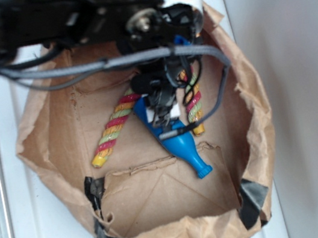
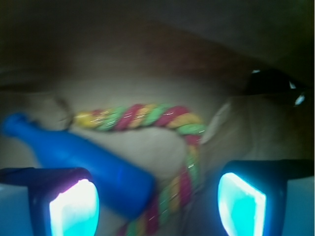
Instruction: Grab the multicolored rope.
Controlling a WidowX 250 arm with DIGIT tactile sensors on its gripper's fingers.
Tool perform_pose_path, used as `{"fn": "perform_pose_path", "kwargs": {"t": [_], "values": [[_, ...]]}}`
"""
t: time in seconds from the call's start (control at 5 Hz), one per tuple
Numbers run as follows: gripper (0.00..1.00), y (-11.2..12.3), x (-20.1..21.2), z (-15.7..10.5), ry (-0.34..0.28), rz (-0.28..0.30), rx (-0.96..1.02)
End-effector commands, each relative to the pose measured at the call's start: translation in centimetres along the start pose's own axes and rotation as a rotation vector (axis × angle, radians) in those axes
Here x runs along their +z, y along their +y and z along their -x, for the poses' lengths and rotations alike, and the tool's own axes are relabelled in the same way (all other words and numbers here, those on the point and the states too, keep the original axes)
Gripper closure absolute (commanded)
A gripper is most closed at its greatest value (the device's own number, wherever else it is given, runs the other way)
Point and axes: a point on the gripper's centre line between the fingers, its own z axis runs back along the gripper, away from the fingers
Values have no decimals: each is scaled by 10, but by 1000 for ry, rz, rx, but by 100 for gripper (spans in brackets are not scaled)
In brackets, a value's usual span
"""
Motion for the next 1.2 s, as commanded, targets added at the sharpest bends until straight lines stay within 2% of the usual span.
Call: {"fn": "perform_pose_path", "kwargs": {"t": [0.0,0.2,0.4,1.0], "values": [[0,3,-13,-20,-12,-85,8],[0,1,-25,-21,18,-117,6],[0,0,-26,-16,9,-146,1],[0,0,-26,-16,9,-146,1]]}}
